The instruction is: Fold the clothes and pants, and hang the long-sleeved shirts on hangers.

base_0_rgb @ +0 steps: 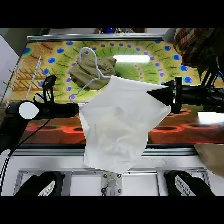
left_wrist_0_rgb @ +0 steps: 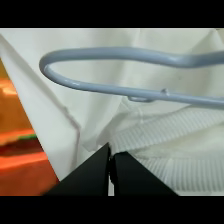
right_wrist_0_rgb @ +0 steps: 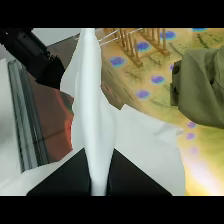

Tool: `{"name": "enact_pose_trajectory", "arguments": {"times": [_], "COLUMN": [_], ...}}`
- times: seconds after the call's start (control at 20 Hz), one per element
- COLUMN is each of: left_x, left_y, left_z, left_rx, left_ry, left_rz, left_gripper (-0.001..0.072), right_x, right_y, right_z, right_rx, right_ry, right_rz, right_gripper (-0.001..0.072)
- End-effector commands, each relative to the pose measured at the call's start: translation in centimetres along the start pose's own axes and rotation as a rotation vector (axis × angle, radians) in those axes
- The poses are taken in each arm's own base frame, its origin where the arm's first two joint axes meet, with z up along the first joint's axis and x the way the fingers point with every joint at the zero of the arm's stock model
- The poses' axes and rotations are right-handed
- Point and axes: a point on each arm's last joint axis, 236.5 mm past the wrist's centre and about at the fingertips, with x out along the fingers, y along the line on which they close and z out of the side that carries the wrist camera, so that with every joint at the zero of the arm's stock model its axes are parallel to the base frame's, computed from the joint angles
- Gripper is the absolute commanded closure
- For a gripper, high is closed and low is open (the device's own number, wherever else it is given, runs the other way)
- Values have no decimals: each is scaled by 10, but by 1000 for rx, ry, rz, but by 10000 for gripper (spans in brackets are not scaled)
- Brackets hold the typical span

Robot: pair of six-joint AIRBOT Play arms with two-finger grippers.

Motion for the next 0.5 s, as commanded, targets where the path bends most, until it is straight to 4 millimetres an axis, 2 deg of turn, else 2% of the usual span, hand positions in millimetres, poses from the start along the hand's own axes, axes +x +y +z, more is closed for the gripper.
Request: {"name": "enact_pose_trajectory", "arguments": {"times": [0.0,0.1,0.25,0.45], "left_x": [13,22,25,13], "left_y": [-1,2,-4,-25], "left_z": [-2,-2,11,35], "left_rx": [3,-5,2,66], "left_ry": [25,49,59,36], "left_rz": [-1,9,4,-18], "left_gripper": [684,684,684,684], "right_x": [-1,-2,-2,-1], "right_y": [2,4,5,1], "right_z": [19,25,27,7], "right_rx": [34,40,55,87], "right_ry": [-75,-101,-106,-21], "right_rz": [1,9,14,-9], "right_gripper": [688,688,688,688]}}
